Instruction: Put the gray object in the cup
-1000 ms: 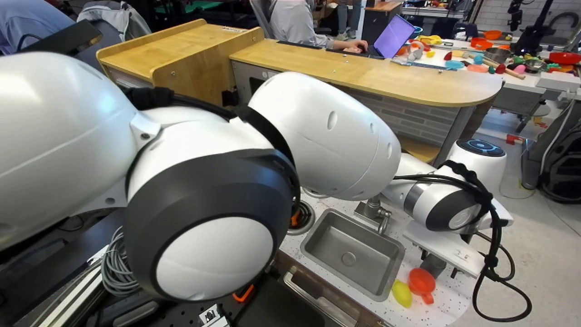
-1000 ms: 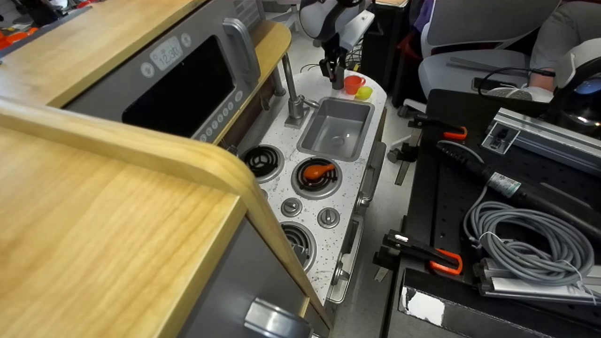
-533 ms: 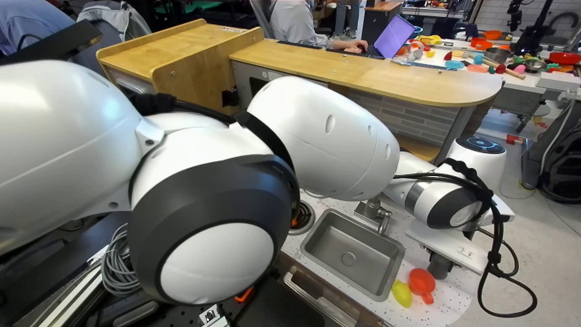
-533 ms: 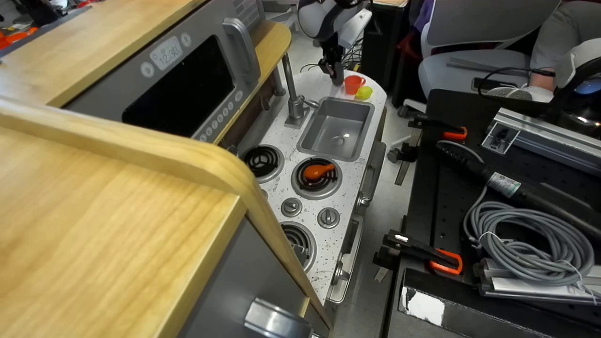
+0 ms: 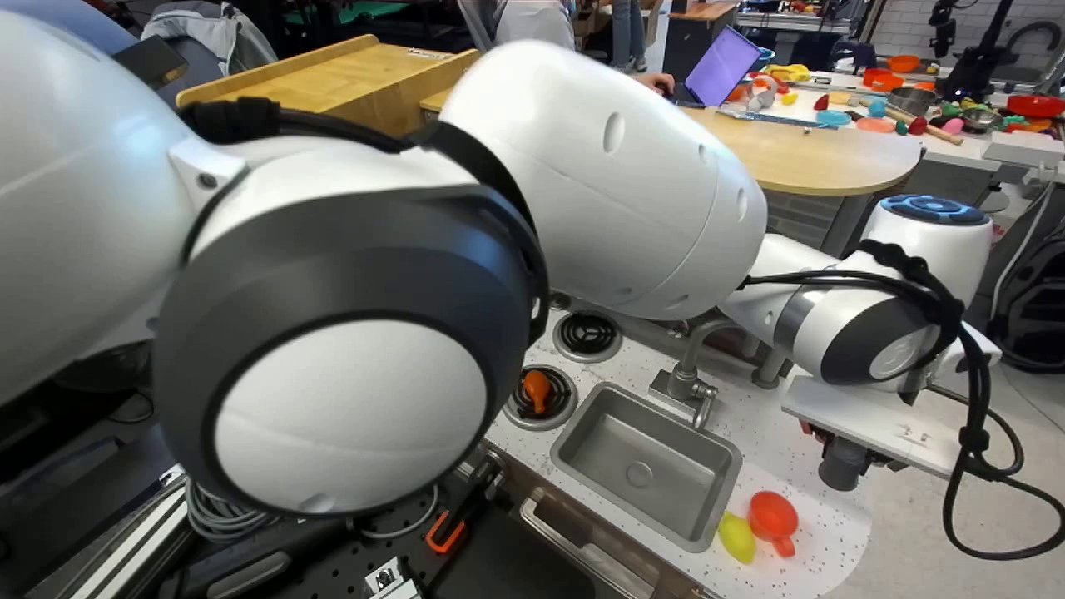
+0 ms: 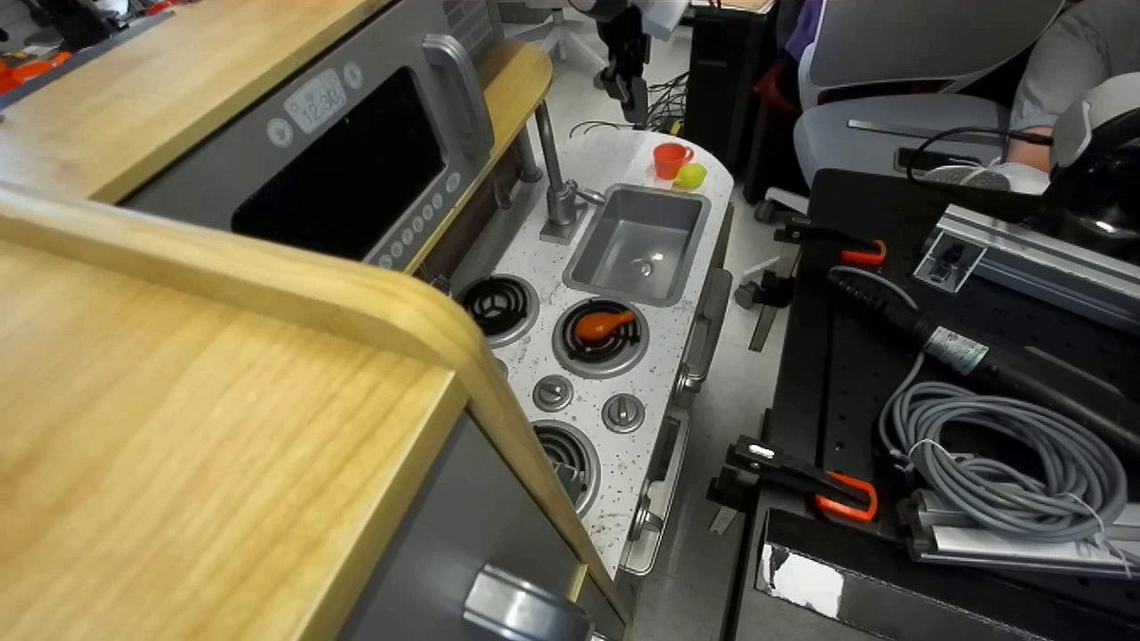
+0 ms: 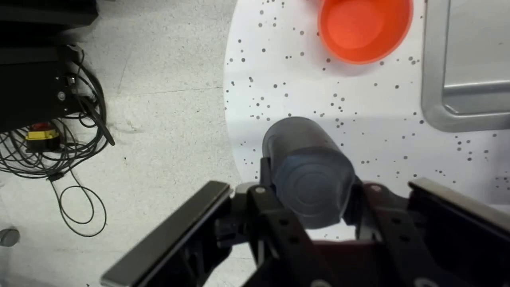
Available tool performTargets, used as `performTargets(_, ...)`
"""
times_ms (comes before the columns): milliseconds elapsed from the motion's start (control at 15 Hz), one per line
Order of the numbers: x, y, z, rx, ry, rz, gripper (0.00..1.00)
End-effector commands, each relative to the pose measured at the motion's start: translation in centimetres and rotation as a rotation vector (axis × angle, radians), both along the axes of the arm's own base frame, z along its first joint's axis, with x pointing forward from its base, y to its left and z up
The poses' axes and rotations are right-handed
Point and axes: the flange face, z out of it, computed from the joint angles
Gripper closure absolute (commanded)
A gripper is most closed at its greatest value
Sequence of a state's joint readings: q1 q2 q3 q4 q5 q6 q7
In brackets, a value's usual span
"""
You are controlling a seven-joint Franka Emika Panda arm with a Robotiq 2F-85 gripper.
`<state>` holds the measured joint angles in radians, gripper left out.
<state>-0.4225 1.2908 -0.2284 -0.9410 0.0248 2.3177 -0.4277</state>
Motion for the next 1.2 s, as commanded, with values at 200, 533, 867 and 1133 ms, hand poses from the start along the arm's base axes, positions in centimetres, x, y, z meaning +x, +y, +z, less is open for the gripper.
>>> performTargets(200,-5.1,1.1,2.1,0.139,0.068,0.031,0.88)
performTargets(533,-8.6,2.3,-0.1,0.186,0.073,0.037,0.88)
performTargets(867,-9.8,3.3,-1.4,0.205,0.028,0.064,0.88)
performTargets(1133,-10.3,3.5,-1.8,0.238,0.017,0.062,0.88)
